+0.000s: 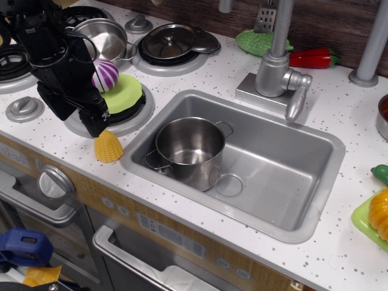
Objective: Put corn in pot which is in sink
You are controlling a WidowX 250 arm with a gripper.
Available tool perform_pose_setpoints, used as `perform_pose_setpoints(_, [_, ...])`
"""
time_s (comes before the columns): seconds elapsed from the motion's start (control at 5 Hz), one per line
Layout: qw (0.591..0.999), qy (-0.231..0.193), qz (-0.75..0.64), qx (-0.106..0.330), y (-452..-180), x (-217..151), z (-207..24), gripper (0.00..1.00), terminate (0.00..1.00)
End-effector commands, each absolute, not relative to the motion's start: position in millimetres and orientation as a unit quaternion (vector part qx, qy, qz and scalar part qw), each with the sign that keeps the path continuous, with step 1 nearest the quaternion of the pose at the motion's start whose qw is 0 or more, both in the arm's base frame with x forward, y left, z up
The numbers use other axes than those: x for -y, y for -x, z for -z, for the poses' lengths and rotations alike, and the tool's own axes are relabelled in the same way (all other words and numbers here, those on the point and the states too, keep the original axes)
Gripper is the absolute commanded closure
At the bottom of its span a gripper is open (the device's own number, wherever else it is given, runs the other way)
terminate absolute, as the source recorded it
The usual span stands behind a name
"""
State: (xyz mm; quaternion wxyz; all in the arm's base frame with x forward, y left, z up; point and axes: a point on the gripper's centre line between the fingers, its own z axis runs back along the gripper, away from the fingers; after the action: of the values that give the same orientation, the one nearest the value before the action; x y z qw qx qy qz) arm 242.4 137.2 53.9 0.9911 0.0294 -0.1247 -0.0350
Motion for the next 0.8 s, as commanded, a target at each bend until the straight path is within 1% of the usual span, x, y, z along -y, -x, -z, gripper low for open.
perform_pose_setpoints(0.0, [0.991,-0.029,0.035,0.125,-242.4,-137.2,-53.9,0.00,0.00])
perform_pose_setpoints(0.4, [0.986,0.003,0.063,0.157,-256.8,-137.5,-37.2,0.00,0.00])
perform_pose_setpoints(0.6, [0.983,0.009,0.061,0.172,-260.3,-135.4,-24.8,0.00,0.00])
